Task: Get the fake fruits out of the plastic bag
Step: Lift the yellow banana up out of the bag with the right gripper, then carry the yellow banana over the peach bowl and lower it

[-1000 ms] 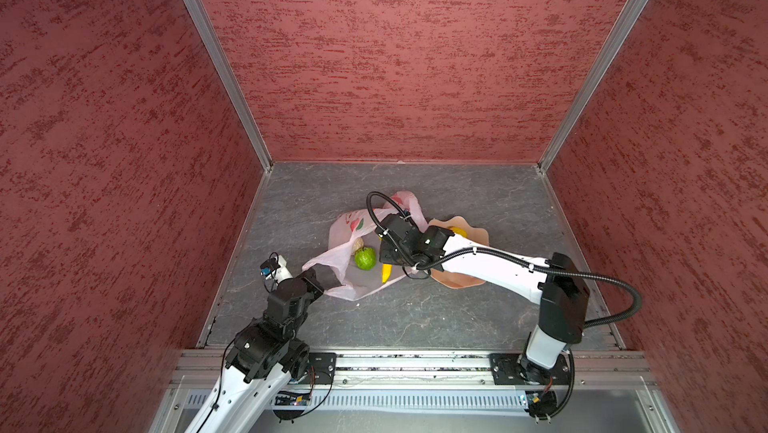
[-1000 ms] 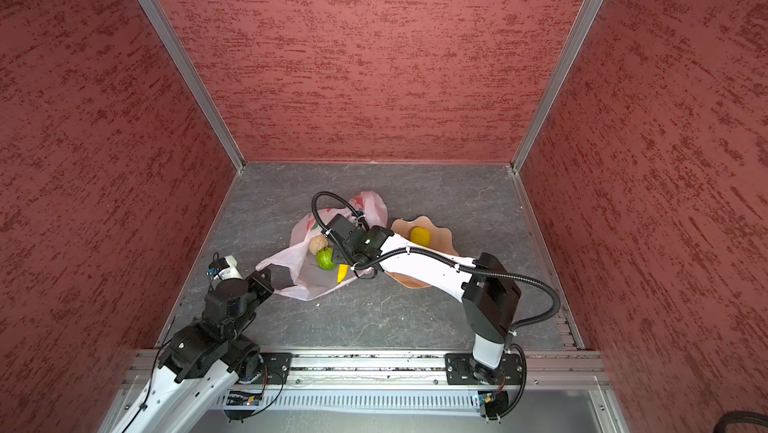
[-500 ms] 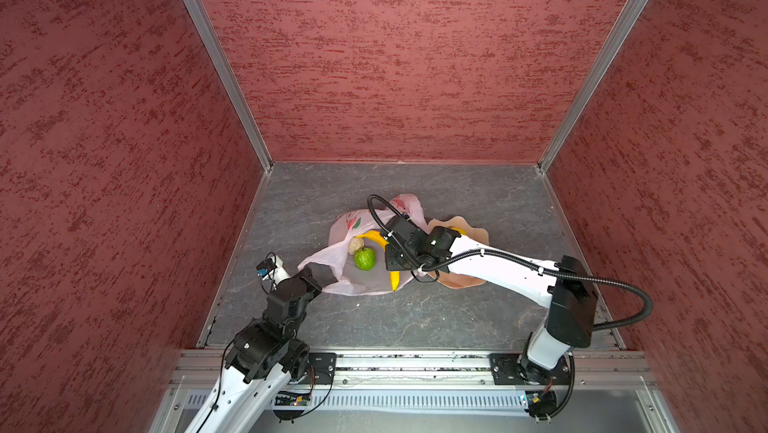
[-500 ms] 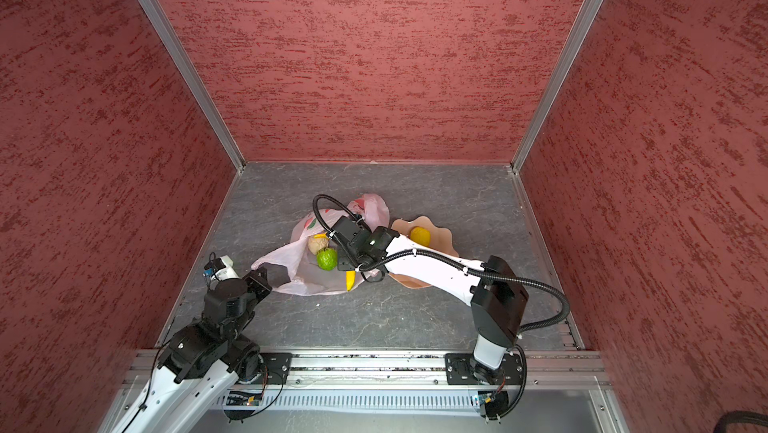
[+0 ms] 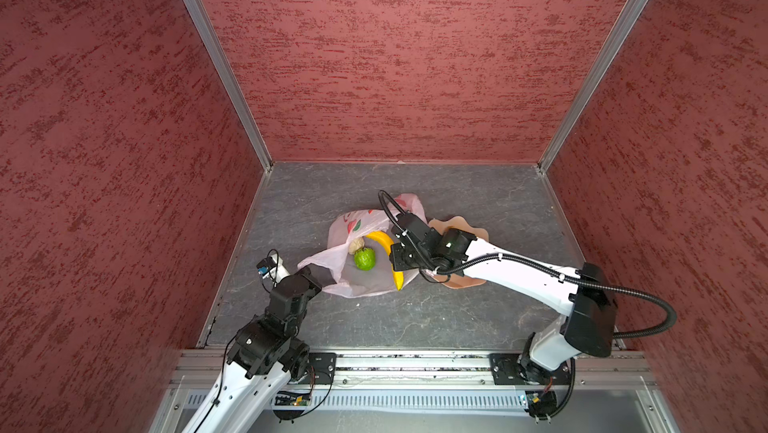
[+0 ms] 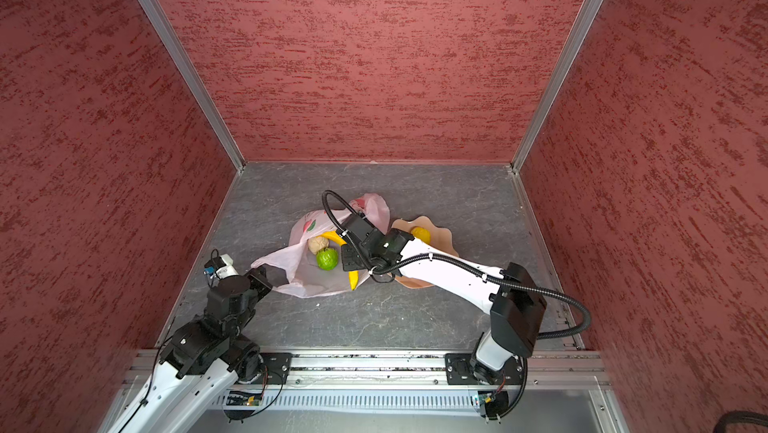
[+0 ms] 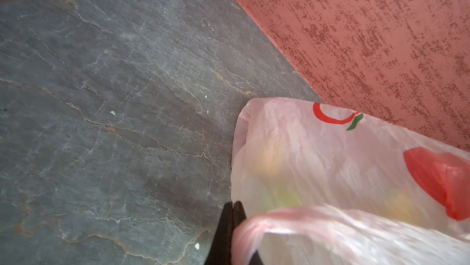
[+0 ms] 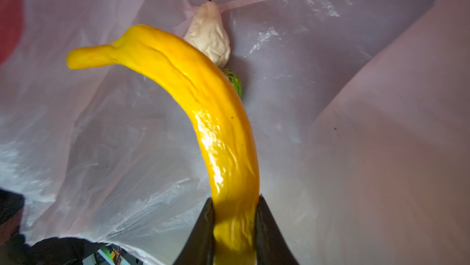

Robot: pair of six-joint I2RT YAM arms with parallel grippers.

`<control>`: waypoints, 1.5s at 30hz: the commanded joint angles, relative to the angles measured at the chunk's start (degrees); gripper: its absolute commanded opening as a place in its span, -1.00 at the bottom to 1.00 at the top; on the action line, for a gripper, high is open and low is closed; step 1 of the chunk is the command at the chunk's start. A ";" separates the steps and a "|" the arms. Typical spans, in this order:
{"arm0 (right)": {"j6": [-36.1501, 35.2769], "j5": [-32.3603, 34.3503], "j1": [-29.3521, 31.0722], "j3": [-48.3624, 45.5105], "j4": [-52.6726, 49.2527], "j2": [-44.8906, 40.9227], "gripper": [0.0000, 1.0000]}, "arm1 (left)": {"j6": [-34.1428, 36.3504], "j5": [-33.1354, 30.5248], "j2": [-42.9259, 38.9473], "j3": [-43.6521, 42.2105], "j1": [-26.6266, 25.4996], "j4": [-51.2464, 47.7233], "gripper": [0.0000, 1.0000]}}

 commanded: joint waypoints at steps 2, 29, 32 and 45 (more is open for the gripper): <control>-7.17 -4.51 -0.42 -1.42 6.46 -2.25 -0.58 | 0.46 0.90 2.12 1.49 -0.20 2.85 -0.89; -14.42 -5.84 -3.02 1.07 14.51 -8.42 -0.58 | -0.75 0.24 4.00 2.67 -0.68 2.90 -0.89; -13.32 -3.67 -4.72 2.80 13.55 -10.64 -0.58 | -0.46 0.25 3.80 2.90 -0.68 2.48 -0.89; -4.26 9.98 -23.17 3.33 -4.03 -19.22 -0.56 | -0.35 0.24 1.69 2.32 -0.69 0.94 -0.89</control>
